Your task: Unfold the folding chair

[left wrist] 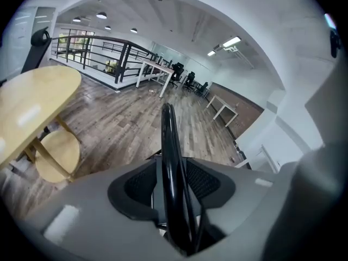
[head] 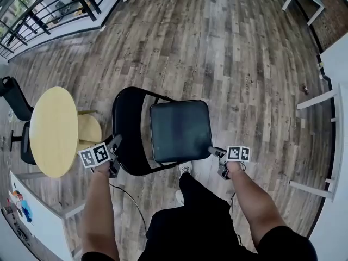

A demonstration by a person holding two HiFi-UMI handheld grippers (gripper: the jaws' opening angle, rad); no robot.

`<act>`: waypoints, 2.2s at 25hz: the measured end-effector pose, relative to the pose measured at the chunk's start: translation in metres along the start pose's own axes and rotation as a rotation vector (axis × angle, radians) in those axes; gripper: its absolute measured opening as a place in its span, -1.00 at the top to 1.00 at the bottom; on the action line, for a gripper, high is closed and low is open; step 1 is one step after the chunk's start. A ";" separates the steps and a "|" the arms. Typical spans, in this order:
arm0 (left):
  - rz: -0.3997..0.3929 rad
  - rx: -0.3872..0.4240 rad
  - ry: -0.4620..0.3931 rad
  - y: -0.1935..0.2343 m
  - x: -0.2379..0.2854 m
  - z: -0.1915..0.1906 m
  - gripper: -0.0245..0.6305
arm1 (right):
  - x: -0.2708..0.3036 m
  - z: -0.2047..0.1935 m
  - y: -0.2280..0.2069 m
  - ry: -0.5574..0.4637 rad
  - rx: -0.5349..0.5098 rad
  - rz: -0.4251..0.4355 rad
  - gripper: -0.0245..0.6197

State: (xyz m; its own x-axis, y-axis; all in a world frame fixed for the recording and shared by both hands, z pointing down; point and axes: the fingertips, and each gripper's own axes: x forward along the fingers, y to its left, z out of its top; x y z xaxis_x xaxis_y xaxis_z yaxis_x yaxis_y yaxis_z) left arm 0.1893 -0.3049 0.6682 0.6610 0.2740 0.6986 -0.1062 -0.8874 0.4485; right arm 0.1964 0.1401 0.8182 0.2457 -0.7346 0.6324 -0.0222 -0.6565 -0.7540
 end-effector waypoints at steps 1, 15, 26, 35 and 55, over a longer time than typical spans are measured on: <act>0.024 0.003 -0.023 0.000 -0.011 0.002 0.38 | -0.007 -0.001 0.011 -0.020 0.003 0.008 0.17; -0.015 -0.013 -0.058 -0.125 -0.128 -0.120 0.91 | -0.090 -0.065 0.181 -0.122 -0.255 0.199 0.90; -0.180 0.406 0.037 -0.260 -0.197 -0.238 0.90 | -0.197 -0.155 0.278 -0.125 -0.526 0.340 0.90; -0.220 0.262 -0.071 -0.317 -0.237 -0.244 0.91 | -0.275 -0.158 0.291 -0.178 -0.817 0.207 0.91; -0.161 0.263 -0.311 -0.419 -0.289 -0.252 0.90 | -0.370 -0.205 0.272 -0.175 -0.868 0.328 0.91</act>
State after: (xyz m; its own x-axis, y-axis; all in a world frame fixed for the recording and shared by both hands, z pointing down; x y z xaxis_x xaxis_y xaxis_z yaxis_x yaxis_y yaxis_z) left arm -0.1449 0.0813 0.4187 0.8503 0.3275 0.4121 0.1828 -0.9179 0.3523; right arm -0.0986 0.1978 0.4154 0.2393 -0.9156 0.3231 -0.8129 -0.3709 -0.4491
